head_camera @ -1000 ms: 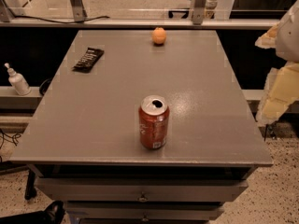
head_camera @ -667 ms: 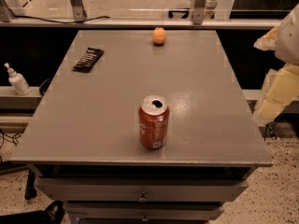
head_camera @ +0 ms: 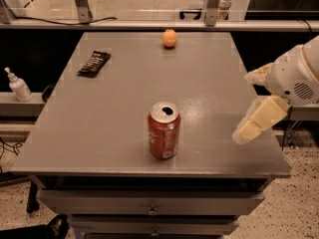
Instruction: Move coke can near orange
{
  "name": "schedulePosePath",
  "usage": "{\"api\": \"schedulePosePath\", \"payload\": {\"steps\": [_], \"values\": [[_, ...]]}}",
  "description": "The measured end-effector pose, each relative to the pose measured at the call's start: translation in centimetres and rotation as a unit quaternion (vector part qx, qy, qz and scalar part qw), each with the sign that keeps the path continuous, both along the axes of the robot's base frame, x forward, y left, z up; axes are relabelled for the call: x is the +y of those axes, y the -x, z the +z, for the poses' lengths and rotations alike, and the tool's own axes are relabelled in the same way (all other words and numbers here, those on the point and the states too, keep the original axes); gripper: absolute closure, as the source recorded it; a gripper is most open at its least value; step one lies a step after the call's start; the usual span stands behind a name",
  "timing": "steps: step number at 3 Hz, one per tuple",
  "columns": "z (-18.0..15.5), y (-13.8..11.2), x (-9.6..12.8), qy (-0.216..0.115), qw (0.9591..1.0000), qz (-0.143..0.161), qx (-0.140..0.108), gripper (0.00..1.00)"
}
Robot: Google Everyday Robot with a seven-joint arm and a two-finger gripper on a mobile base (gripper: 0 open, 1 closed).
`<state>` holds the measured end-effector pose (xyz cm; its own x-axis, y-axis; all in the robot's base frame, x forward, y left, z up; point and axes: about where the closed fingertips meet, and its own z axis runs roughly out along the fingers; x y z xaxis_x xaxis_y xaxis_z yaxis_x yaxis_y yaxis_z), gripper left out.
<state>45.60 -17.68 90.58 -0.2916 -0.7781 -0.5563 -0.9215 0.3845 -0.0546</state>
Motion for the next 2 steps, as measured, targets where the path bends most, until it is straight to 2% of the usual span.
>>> {"api": "schedulePosePath", "payload": {"steps": [1,2], "values": [[-1.9,0.0,3.6,-0.102,0.9947,0.017,0.002,0.0],[-2.4,1.1,7.8,-0.187,0.9808,0.054,-0.008,0.0]]}}
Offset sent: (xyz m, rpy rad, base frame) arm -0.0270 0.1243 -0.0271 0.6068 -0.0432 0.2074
